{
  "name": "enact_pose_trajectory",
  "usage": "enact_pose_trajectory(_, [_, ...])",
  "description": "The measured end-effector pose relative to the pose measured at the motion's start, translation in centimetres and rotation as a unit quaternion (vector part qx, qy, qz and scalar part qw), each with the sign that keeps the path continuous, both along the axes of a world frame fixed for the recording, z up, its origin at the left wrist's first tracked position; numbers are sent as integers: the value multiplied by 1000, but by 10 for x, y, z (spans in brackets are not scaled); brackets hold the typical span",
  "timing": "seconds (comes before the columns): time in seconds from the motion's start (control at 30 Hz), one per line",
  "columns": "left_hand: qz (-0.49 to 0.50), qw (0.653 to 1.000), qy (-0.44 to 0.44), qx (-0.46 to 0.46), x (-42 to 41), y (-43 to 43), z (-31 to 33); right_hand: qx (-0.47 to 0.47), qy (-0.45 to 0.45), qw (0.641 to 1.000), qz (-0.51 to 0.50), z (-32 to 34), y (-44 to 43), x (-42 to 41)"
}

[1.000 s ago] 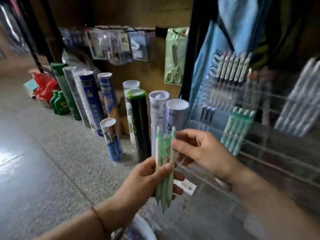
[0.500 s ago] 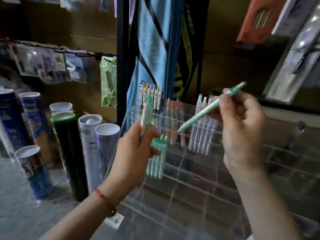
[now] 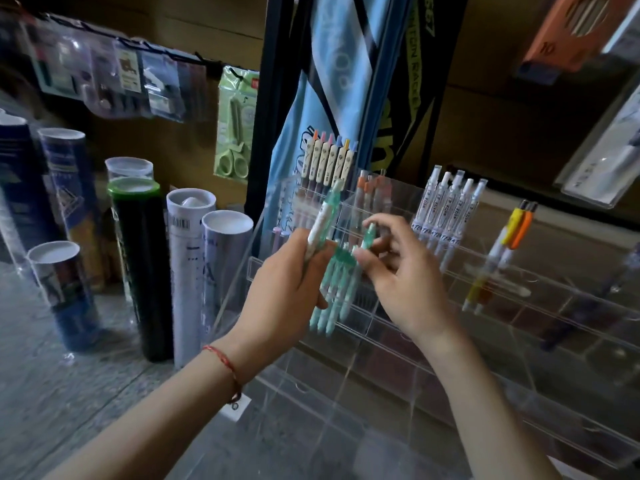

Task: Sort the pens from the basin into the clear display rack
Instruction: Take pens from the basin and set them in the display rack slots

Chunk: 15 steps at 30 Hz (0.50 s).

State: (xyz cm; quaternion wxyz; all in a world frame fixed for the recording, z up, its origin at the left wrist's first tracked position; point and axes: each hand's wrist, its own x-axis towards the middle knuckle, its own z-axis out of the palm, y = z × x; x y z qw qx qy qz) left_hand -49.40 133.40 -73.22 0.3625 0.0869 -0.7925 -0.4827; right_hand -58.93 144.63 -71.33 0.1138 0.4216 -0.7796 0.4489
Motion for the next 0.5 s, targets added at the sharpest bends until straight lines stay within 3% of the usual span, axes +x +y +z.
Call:
enact_pose_trajectory(0.17, [-16, 999, 7, 41, 1, -2, 1, 22, -23, 999, -5, -1, 0, -1])
enact_pose_trajectory(0.3, [-26, 994, 39, 97, 2, -2, 0, 126, -21, 991, -36, 0, 0, -1])
enact_pose_trajectory(0.4, [-57, 983, 46, 166, 6, -3, -2, 150, -32, 987, -42, 2, 0, -1])
enact_pose_trajectory(0.5, [-136, 954, -12, 267, 13, -6, -3, 163, -33, 985, -55, 6, 1, 3])
